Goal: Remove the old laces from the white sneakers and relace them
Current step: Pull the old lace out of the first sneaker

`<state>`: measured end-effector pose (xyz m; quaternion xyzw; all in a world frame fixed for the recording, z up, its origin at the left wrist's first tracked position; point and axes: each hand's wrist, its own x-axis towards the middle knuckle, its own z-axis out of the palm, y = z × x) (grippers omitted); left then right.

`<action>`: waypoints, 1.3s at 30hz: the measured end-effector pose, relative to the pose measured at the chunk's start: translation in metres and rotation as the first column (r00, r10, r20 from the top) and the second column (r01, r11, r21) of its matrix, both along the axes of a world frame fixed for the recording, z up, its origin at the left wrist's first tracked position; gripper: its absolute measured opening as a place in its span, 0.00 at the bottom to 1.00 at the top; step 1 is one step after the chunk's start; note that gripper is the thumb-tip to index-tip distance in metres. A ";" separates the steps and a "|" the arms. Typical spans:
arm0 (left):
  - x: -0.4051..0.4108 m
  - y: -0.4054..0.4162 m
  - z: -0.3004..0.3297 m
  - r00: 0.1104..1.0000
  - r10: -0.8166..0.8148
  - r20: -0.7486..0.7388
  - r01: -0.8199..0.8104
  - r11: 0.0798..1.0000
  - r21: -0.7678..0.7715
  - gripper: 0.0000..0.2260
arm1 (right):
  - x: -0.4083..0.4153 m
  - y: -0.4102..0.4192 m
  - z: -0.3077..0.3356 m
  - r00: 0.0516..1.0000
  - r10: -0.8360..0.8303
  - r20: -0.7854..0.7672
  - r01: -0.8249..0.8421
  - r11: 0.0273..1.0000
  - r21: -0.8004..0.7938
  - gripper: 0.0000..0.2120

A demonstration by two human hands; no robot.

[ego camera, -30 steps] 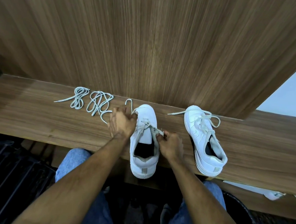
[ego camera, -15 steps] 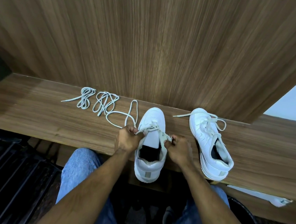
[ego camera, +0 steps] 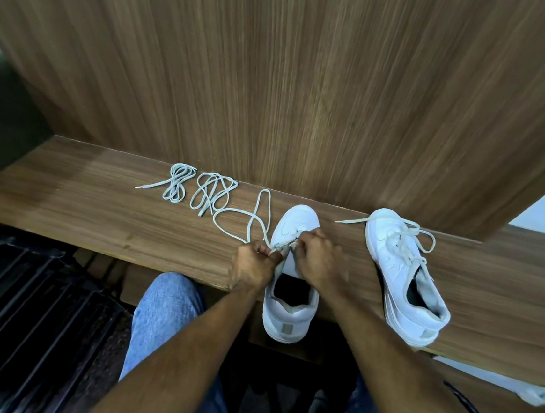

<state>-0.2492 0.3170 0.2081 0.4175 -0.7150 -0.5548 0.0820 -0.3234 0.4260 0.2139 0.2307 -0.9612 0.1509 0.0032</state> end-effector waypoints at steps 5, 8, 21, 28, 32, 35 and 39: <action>0.000 -0.001 0.000 0.999 -0.028 0.027 0.029 0.999 -0.045 0.15 | -0.018 0.012 -0.002 0.812 -0.220 0.541 0.544 0.621 -0.564 0.07; 0.002 0.002 0.001 0.998 -0.042 0.040 0.045 0.995 -0.093 0.15 | -0.020 0.018 -0.005 0.839 -0.115 0.532 0.476 0.629 -0.614 0.05; 0.011 0.013 -0.001 0.993 -0.097 0.067 0.114 0.942 -0.317 0.15 | -0.017 0.003 0.003 0.996 0.077 0.051 -0.053 0.926 -0.373 0.06; 0.011 0.014 0.000 0.993 -0.084 0.081 0.105 0.947 -0.304 0.12 | -0.018 0.033 0.040 0.944 -0.288 0.163 0.315 0.629 -0.711 0.05; 0.010 0.014 -0.001 0.993 -0.089 0.077 0.108 0.947 -0.304 0.13 | -0.007 0.029 0.028 0.996 -0.008 -0.094 -0.018 0.964 -0.266 0.21; 0.010 0.014 -0.002 0.993 -0.085 0.079 0.105 0.950 -0.294 0.14 | -0.003 0.014 0.015 0.977 0.165 -0.134 -0.142 0.976 0.168 0.21; 0.011 0.015 0.001 0.993 -0.089 0.074 0.107 0.951 -0.290 0.15 | -0.007 0.002 0.002 0.975 0.206 -0.088 -0.182 0.958 0.224 0.14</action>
